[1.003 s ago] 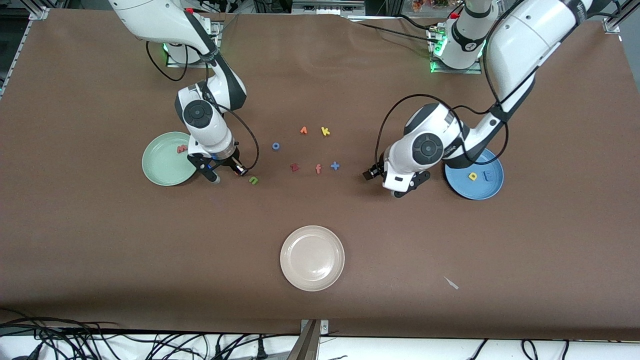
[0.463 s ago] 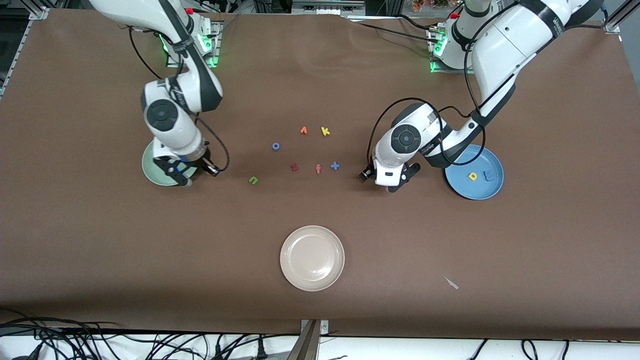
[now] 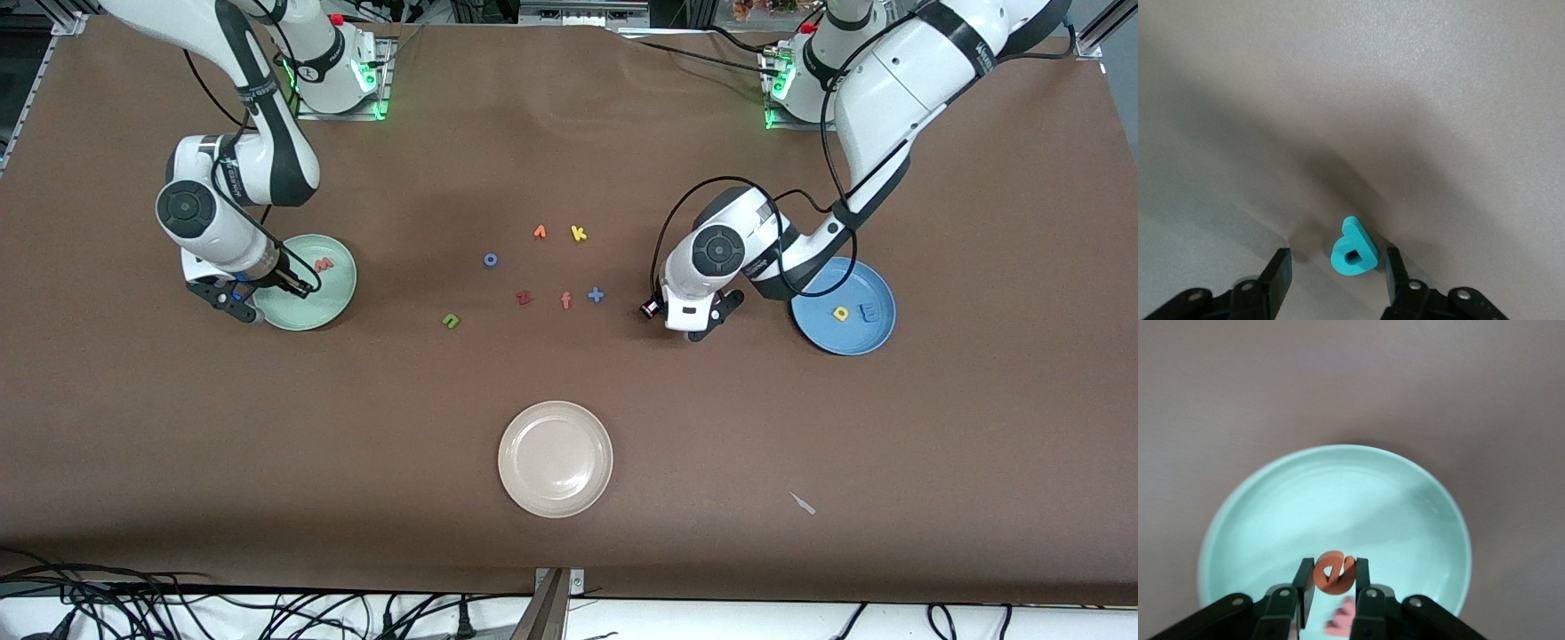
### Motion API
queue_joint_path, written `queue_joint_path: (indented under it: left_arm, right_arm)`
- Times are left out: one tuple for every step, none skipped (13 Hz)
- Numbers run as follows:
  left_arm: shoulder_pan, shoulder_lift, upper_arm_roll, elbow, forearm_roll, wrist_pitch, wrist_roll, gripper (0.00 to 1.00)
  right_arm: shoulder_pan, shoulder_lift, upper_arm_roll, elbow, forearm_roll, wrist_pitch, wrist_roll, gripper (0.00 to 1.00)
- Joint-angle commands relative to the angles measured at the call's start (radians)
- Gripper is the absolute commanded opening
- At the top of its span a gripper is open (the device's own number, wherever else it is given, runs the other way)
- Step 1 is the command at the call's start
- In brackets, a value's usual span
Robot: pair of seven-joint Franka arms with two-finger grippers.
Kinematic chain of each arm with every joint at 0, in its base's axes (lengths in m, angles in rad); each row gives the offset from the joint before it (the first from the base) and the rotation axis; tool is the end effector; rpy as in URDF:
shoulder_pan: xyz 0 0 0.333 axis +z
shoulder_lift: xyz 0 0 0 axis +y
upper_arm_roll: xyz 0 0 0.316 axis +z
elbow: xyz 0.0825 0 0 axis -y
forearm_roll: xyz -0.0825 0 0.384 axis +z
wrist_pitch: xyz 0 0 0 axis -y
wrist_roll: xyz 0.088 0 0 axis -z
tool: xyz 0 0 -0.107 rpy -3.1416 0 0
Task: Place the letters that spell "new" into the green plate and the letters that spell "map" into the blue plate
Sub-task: 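Drop the e into the green plate while the left gripper grasps the p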
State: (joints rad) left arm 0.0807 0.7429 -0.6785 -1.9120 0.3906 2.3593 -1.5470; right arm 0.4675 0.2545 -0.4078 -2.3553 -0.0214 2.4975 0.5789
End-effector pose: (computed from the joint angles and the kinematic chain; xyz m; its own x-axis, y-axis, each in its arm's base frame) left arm 0.5140 -0.3311 0.1690 0.7056 0.6806 -0.1970 0.6834 -0.7272 -0.0646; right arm 0.5025 0.0251 0.2233 0.8796 -0.4755 -0.0175 -0.4684 -0.8717 0.1440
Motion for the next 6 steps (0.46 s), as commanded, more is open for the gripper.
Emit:
queue_joint_path:
  left_arm:
    - [-0.013, 0.004, 0.011, 0.007, 0.033, 0.006, -0.028, 0.52]
    - [-0.013, 0.004, 0.013, 0.007, 0.033, 0.006, -0.028, 0.46]
    - [-0.013, 0.004, 0.013, 0.007, 0.034, 0.006, -0.028, 0.45]
    - [-0.013, 0.004, 0.014, 0.007, 0.034, 0.006, -0.028, 0.45]
    - [-0.013, 0.006, 0.023, 0.008, 0.043, 0.006, -0.027, 0.45]
    - [-0.013, 0.013, 0.030, 0.014, 0.053, 0.006, -0.027, 0.45]
  right_arm:
    - [0.003, -0.009, -0.020, -0.047, 0.012, 0.047, -0.054, 0.63]
    - [0.005, -0.012, -0.020, -0.044, 0.012, 0.043, -0.056, 0.99]
    - [0.005, -0.024, -0.020, -0.039, 0.014, 0.031, -0.051, 1.00]
    - [0.005, -0.040, -0.017, -0.030, 0.017, 0.006, -0.047, 1.00]
    - [0.011, -0.055, -0.008, -0.016, 0.017, -0.024, -0.044, 1.00]
    - [0.011, -0.063, -0.002, 0.003, 0.018, -0.054, -0.040, 1.00]
